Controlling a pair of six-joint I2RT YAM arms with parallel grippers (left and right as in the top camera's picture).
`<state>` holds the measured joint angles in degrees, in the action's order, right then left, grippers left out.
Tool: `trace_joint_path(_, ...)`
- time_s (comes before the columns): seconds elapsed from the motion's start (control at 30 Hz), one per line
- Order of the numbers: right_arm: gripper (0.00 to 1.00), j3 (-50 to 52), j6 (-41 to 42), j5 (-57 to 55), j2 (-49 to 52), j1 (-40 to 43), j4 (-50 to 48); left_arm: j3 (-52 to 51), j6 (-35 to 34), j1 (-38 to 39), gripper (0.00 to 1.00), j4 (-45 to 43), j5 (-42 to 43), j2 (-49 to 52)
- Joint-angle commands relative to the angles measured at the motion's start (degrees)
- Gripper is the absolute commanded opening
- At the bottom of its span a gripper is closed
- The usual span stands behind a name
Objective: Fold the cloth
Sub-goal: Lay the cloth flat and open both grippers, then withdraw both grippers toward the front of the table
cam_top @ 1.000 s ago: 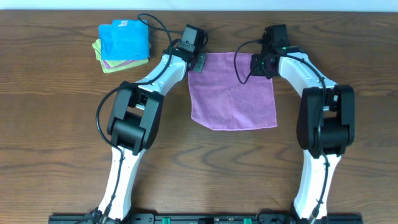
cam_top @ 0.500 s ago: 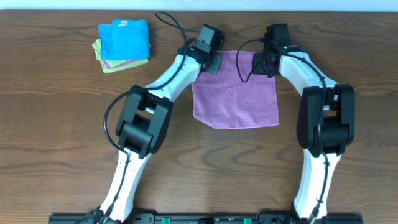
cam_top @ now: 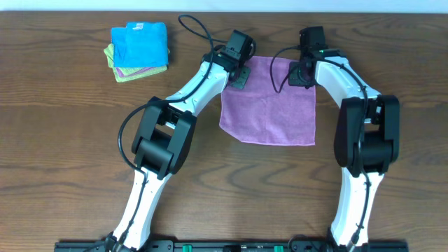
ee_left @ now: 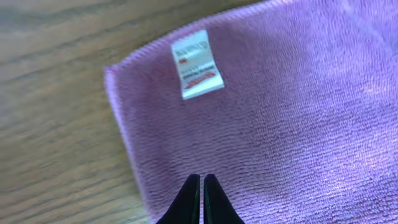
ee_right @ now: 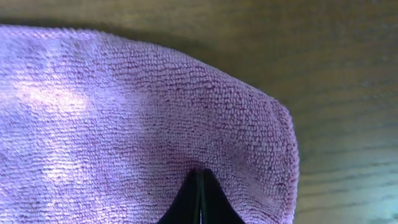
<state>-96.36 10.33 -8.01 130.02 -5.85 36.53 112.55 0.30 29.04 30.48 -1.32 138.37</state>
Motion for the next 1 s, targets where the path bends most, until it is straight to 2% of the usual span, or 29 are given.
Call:
trace_joint_path(0.0, 0.32, -0.74, 0.37, -2.05, 1.25, 1.01, 2.99, 3.54, 0.81, -0.24, 0.06, 1.64, -1.68, -0.79)
trace_joint_path(0.07, 0.58, -2.21, 0.37, -1.95, -0.37, 1.01, 4.7, 4.13, 0.81, -0.26, 0.05, 2.78, -1.7, -1.88)
trace_joint_path(0.17, 0.85, -3.87, 0.37, -1.86, -3.69, 1.01, 6.78, 4.15, 0.76, -0.52, 0.06, 4.48, -1.9, -4.33)
trace_joint_path(0.37, 0.92, -4.52, 1.86, -1.86, -14.29, 1.01, 12.37, 4.15, -3.39, -2.93, 0.06, 14.01, -1.42, -10.56)
trace_joint_path(0.47, 0.99, -4.52, 2.93, -1.84, -19.67, 0.98, 16.33, 4.15, -3.23, -4.66, 0.06, 19.61, 3.96, -14.05)
trace_joint_path(0.53, 0.99, -4.5, 2.93, -1.84, -22.73, 0.94, 19.06, 4.15, -3.26, -5.53, 0.21, 23.3, 7.08, -16.26)
trace_joint_path(0.6, 0.99, -4.39, 2.95, -1.88, -25.73, 0.9, 22.49, 4.13, -3.06, -6.05, 0.28, 27.19, 8.46, -18.56)
trace_joint_path(0.8, 0.99, -0.2, 4.9, -4.02, -36.72, 0.26, 30.88, 3.48, -0.83, -4.28, 0.37, 36.22, 8.41, -26.29)
trace_joint_path(0.97, 0.99, 9.68, 5.53, -4.44, -52.92, -2.03, 31.39, -3.54, -1.25, -1.79, 0.39, 36.98, 8.72, -37.53)
